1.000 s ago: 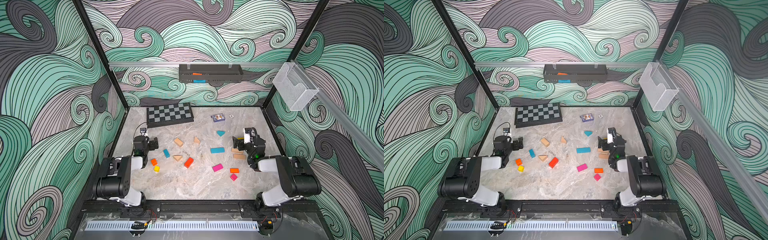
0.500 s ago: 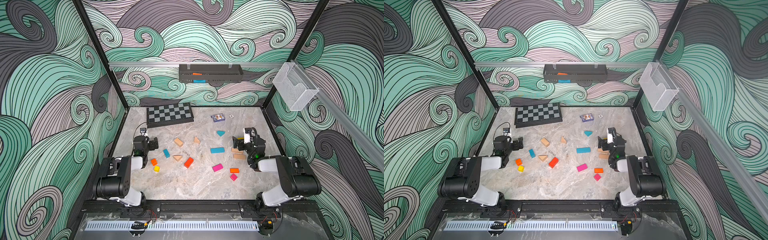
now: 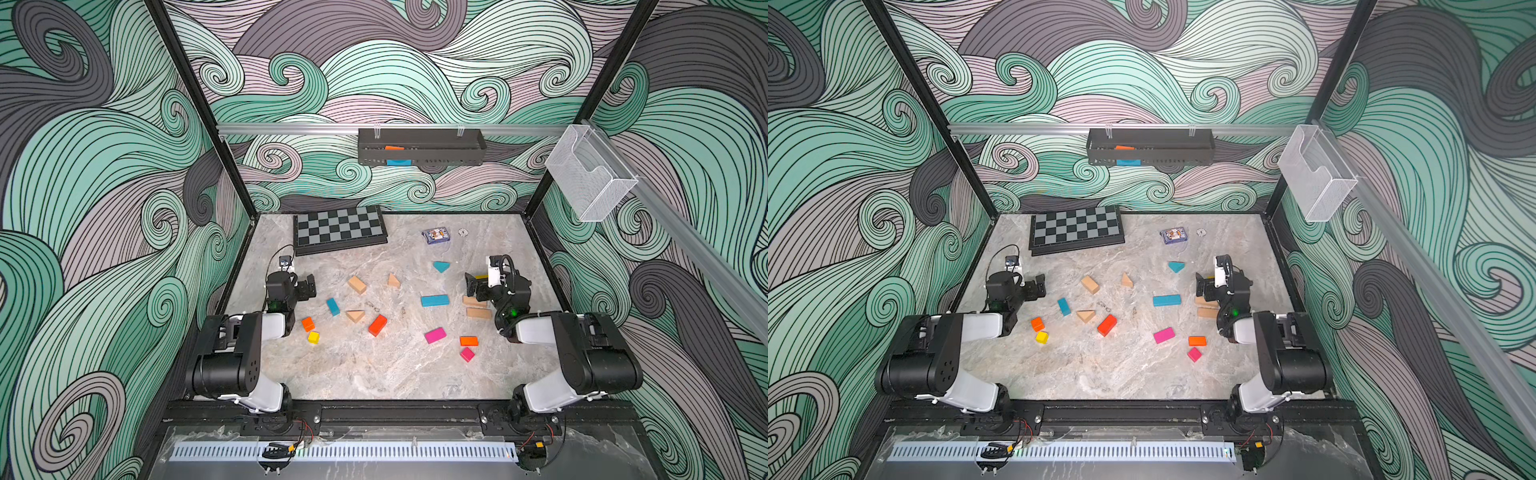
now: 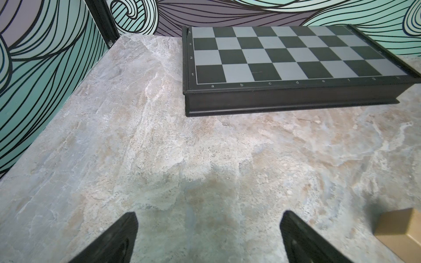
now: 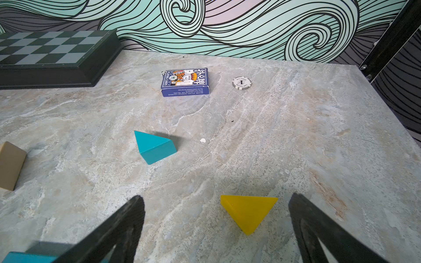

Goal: Assemble a carrot with building blocks
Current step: Adjust the building block at the center of the board.

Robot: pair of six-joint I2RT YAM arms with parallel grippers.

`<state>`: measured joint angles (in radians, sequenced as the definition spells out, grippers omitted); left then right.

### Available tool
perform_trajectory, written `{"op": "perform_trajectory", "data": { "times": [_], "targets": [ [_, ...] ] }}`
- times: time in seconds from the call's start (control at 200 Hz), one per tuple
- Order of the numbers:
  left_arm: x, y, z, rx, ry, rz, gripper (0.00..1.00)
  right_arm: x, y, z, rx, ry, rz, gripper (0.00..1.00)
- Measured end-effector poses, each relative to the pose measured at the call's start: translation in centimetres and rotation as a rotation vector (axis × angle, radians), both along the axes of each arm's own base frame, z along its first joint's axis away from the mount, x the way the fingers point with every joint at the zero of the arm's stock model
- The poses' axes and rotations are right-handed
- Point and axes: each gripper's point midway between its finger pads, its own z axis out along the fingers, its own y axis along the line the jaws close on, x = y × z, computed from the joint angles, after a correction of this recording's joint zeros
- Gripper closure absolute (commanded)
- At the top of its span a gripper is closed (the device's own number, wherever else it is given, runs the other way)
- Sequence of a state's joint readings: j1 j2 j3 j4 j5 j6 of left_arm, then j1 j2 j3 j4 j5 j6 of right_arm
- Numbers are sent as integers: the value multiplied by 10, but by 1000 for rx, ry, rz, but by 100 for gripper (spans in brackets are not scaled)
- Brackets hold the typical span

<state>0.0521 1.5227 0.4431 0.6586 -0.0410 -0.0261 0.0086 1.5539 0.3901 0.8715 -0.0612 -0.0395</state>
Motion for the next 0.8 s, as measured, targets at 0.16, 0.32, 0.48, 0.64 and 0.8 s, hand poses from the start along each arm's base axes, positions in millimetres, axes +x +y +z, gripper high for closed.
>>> {"op": "perform_trajectory", "data": {
  "times": [0.16,0.32,0.48,0.64,0.8],
  "targets": [
    [1,1,0,1,5,4,1,0,-1,0,0,1,-7,1],
    [12,3,13,0,51,17,1,-4,-8,13,7,16,-50,1],
    [26,5,68,-13,-11,32,1,5,-24,56,69,18,-176,1],
    [33,1,107,-46,-40,20,2,12,-28,82,205,134,-259,1],
    [29,-7,114,-105,11,9,1,6,-4,86,349,292,-188,1]
  ]
}}
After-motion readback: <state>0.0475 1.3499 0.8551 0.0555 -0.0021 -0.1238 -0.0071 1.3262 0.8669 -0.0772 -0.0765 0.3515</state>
